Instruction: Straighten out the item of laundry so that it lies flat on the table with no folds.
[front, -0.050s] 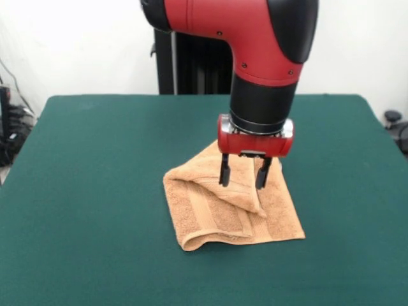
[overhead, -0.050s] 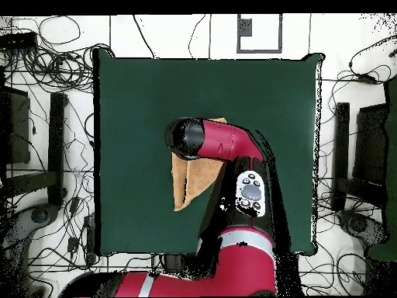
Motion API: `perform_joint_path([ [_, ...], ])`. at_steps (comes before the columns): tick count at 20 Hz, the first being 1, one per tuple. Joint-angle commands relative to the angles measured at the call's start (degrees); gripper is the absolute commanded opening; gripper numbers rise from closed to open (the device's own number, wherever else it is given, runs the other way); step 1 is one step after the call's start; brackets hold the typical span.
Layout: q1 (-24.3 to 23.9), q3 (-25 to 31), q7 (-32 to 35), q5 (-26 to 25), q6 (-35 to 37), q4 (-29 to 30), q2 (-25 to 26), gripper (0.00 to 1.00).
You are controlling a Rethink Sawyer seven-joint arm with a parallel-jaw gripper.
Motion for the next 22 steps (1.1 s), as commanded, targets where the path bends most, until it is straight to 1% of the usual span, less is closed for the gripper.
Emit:
perform_joint_path([
  [1,-1.1,4.7,4.2,-1.4,5.1,0.2,6.7,1.00],
  [7,-2.7,5.8,2.0,-2.3,3.5,-0.6,8.7,1.00],
  [11,-2.7,7.0,1.8,-2.0,2.9,-0.7,9.4,1.00],
  [17,-2.4,9.5,2.8,-0.6,1.9,0.2,9.3,1.00],
  [22,-2.5,10.4,3.1,-0.1,1.6,0.9,8.8,1.00],
])
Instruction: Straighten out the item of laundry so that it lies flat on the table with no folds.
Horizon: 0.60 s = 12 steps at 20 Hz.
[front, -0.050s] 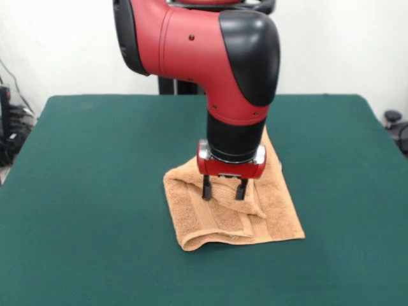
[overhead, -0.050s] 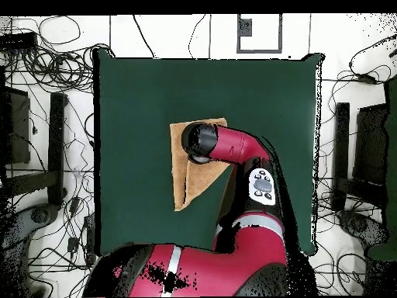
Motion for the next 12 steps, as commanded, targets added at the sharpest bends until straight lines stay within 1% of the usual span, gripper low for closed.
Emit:
perform_joint_path([
  [1,0.8,9.5,3.0,-0.2,1.5,2.2,2.7,1.00],
  [12,0.5,9.9,2.7,-0.2,1.5,2.8,2.2,1.00],
])
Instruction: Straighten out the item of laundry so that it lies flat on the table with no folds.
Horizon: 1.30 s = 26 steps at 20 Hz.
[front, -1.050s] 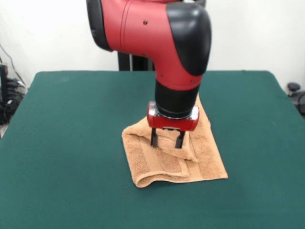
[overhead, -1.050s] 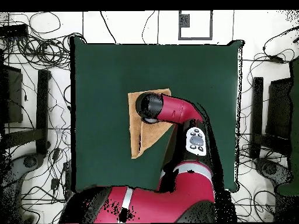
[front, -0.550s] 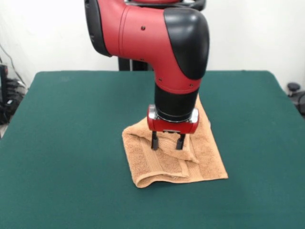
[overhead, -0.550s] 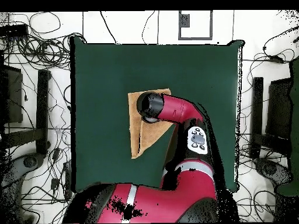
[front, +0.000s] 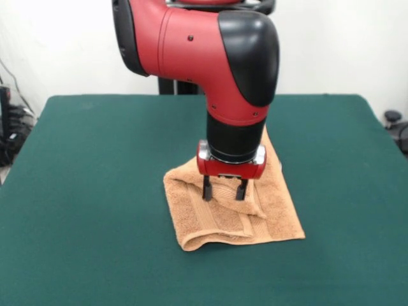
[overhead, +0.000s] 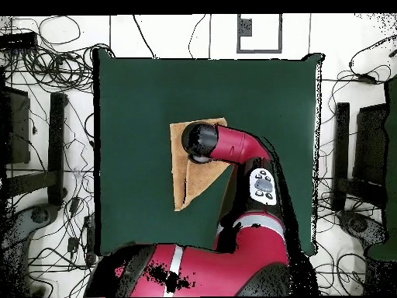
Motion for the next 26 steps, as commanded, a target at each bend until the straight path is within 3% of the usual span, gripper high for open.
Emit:
perform_joint_path([
  [1,0.9,9.7,2.9,-0.1,1.5,2.9,2.1,1.00],
  [13,2.0,8.1,4.6,-0.7,-0.6,2.8,2.4,1.00],
  [26,2.0,8.3,4.6,0.0,1.6,3.6,0.2,1.00],
])
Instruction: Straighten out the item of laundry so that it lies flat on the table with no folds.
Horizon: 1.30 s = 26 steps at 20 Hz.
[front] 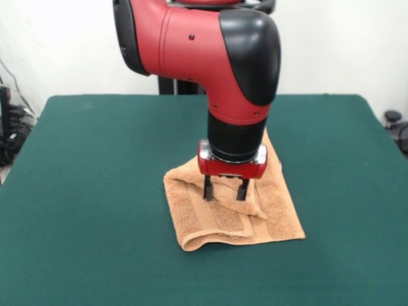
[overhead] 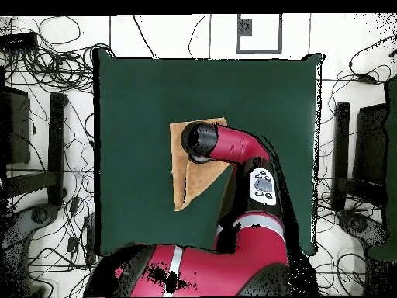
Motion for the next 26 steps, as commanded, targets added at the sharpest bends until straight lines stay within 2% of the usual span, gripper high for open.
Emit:
perform_joint_path([
  [1,1.9,8.2,4.5,-0.1,1.6,3.6,0.4,1.00],
  [26,1.9,8.3,4.4,-0.2,1.9,4.2,-0.6,1.00],
])
